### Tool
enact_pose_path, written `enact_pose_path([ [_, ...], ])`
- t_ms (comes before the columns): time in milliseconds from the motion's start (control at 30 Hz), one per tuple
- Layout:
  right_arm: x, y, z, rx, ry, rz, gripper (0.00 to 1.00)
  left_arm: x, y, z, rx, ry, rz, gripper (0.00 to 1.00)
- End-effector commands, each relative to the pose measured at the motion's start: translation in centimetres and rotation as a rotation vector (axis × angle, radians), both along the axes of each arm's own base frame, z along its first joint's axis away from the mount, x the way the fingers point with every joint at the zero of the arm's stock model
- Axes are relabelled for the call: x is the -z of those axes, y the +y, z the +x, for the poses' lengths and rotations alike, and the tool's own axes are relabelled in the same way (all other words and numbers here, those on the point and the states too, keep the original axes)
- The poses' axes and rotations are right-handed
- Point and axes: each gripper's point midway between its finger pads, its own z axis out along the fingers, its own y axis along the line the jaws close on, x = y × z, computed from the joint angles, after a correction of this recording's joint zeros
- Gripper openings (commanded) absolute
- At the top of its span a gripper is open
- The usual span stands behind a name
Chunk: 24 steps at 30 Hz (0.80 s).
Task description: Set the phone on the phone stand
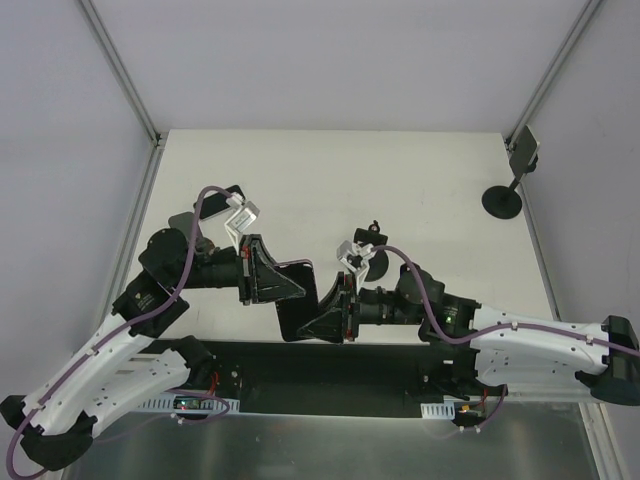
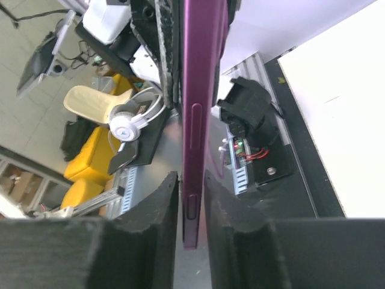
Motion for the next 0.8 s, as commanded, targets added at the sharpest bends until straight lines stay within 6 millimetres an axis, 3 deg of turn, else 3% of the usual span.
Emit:
enact_pose_path([
  [0,0.6,-0.5,2.4,0.13,-0.058,-0.104,0.56,-1.5,1.0,1.2,-0.138,-0.052,-0.022,0.0],
  [67,1.7,-2.1,5.9,0.337,-0.075,-0.204,0.73,-1.0,2.3,2.7,-0.285,-0.046,0.022,0.0],
  [100,4.2,-3.6,6.8,0.402,-0.07,-0.323,0.86,-0.4,2.9,3.7,-0.357,-0.055,0.055,0.0],
  [133,4.5,-5.2,8.9,0.536,-0.087,-0.362,0.9,0.8,4.2,5.0,-0.474,-0.035,0.117,0.0],
  [200,6.9,-8.3,10.4,0.671,-0.075,-0.496,0.99,1.9,5.4,6.0,-0.551,-0.059,0.18,0.0],
  [233,7.1,-10.4,12.0,0.8,-0.092,-0.527,0.97,3.0,6.3,6.9,-0.617,-0.057,0.231,0.0],
  [300,8.1,-13.8,12.9,0.916,-0.1,-0.634,0.97,4.2,7.5,7.8,-0.69,-0.065,0.289,0.0],
  [367,7.1,-17.0,14.3,1.067,-0.082,-0.646,0.97,5.1,8.6,8.7,-0.764,-0.066,0.333,0.0],
  [400,7.6,-18.7,14.3,1.112,-0.049,-0.695,0.97,5.4,8.7,9.0,-0.774,-0.075,0.351,0.0],
  [467,7.0,-20.8,15.5,1.192,0.008,-0.726,0.98,5.4,8.9,9.8,-0.805,-0.085,0.373,0.0],
  [567,7.1,-21.6,16.4,1.199,0.023,-0.8,0.99,5.2,8.2,11.5,-0.825,-0.081,0.43,0.0],
  [700,5.1,-20.5,17.8,1.173,-0.019,-0.84,0.96,3.0,6.0,13.8,-0.806,-0.083,0.453,0.0],
  [767,5.3,-19.7,18.6,1.156,-0.05,-0.904,0.92,1.7,5.0,15.3,-0.813,-0.098,0.459,0.0],
])
